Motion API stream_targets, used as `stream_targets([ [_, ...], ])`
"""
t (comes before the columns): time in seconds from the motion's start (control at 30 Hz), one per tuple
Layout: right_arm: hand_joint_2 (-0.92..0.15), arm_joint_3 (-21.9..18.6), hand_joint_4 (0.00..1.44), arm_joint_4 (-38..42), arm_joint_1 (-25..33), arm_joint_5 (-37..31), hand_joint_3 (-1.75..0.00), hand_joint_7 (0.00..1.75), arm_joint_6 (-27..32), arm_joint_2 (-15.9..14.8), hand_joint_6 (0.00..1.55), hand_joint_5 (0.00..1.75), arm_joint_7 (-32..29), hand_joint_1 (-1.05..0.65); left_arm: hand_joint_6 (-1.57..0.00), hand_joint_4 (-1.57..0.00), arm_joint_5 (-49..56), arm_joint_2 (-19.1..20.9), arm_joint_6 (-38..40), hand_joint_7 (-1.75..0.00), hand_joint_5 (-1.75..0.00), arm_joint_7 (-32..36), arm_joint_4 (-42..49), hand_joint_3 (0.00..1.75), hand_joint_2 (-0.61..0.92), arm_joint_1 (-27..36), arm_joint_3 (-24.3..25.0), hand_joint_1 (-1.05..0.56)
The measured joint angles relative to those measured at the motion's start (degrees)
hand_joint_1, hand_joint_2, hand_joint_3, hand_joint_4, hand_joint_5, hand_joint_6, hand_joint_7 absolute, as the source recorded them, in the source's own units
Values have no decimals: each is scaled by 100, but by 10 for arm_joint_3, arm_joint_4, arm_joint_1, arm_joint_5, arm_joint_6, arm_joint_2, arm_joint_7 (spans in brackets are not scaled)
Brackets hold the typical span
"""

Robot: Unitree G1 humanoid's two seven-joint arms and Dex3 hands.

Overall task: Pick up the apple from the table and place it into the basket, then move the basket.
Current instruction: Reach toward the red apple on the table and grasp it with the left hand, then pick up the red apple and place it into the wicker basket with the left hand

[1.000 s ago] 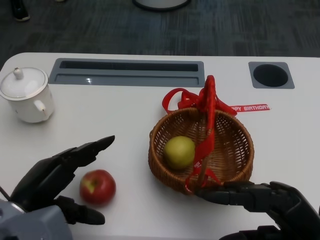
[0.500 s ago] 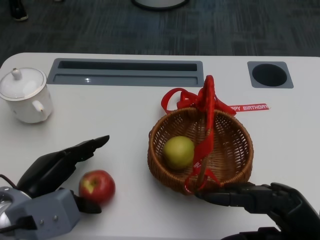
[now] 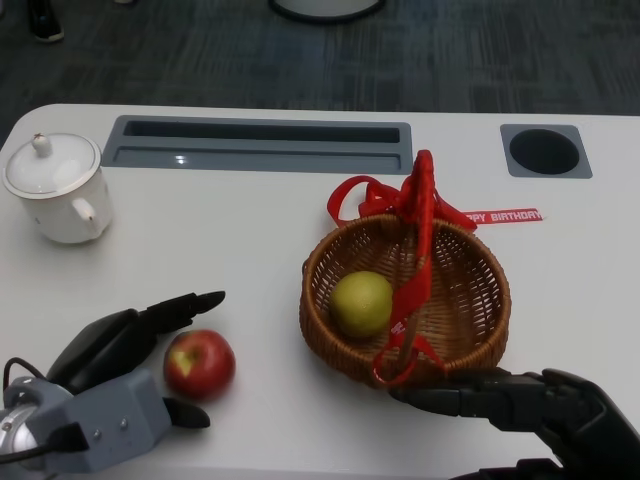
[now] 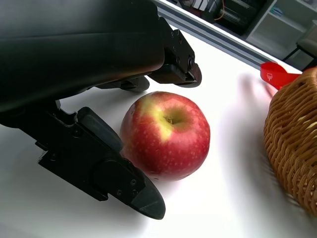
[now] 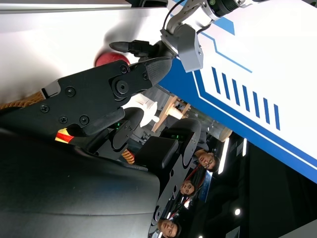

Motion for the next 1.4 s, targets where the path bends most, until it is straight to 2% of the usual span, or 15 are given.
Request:
stream_targets([
  [0.27, -78, 0, 85, -1, 2, 0, 0, 0, 1, 0, 79, 0, -1, -35, -36, -40, -20, -10, -13, 0, -1, -1, 26, 1, 70, -9, -2, -77],
  [0.33, -78, 0, 85, -2, 3, 0, 0, 0, 2, 0, 79, 0, -2, -35, -38, -42, -23, -11, -15, -1, -2, -6, 32, 0, 69, -14, -3, -75],
  [0.43, -78, 0, 86, -3, 5, 0, 0, 0, 2, 0, 79, 0, -6, -34, -46, -50, -33, -16, -11, -3, -3, -17, 40, 0, 65, -21, -2, -64],
  [0.63, -78, 0, 86, -3, 10, -1, 0, 0, 3, 0, 79, 0, -9, -35, -79, -89, -69, -38, -18, -6, -8, -18, 64, 1, 65, -24, 11, -30],
  [0.8, -79, 0, 85, -5, 12, 0, 0, 0, 6, 0, 79, 0, -9, -34, -105, -116, -63, -41, -29, -7, -8, 22, 88, 1, 72, -37, 10, -17],
  [0.9, -79, 0, 84, -5, 12, 0, 0, 0, 6, 0, 79, 0, -9, -35, -113, -125, -50, -39, -32, -6, -7, 54, 93, 1, 76, -42, 5, -12],
  [1.2, -80, 0, 84, -6, 10, 0, 0, 0, 8, 0, 79, 0, -9, -35, -117, -130, -27, -35, -35, -3, -5, 94, 90, 0, 77, -46, -11, -12],
  [1.4, -80, 0, 84, -6, 8, 0, 0, 0, 8, 0, 79, 0, -9, -35, -116, -128, -76, -34, -41, -1, -2, 38, 50, 0, 78, -17, 8, -13],
])
